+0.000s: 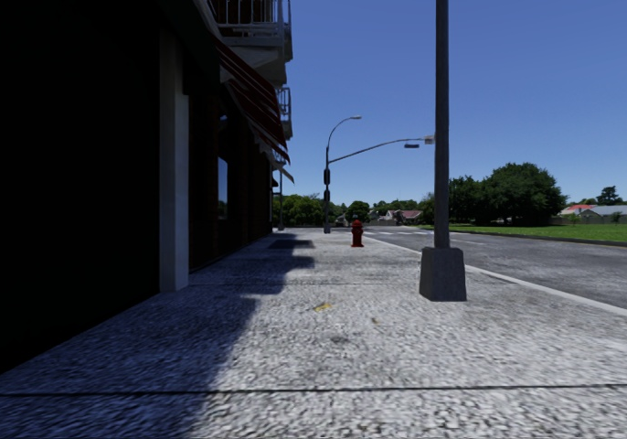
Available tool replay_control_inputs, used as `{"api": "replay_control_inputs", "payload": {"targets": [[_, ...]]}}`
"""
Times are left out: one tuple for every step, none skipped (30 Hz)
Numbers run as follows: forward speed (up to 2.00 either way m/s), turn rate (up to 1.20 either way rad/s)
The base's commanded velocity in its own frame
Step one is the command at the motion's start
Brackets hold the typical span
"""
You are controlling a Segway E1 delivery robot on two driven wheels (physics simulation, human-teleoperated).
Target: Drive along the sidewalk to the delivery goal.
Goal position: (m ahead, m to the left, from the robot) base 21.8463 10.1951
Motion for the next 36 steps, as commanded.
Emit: {"api": "replay_control_inputs", "payload": {"targets": [[2.0,0.0],[2.0,0.0],[2.0,0.0],[2.0,0.0],[2.0,0.0],[2.0,0.0],[2.0,0.0],[2.0,0.0],[2.0,0.0],[2.0,0.0],[2.0,0.0],[2.0,0.0],[2.0,0.0],[2.0,0.0],[2.0,0.0],[2.0,0.0],[2.0,0.0],[2.0,0.0],[2.0,0.0],[2.0,0.0],[2.0,0.0],[2.0,0.0],[2.0,0.0],[2.0,0.0],[2.0,0.0],[2.0,0.0],[2.0,0.0],[2.0,0.0],[2.0,0.0],[2.0,0.0],[2.0,0.0],[2.0,0.0],[2.0,0.0],[2.0,0.0],[2.0,0.0],[2.0,0.0]]}}
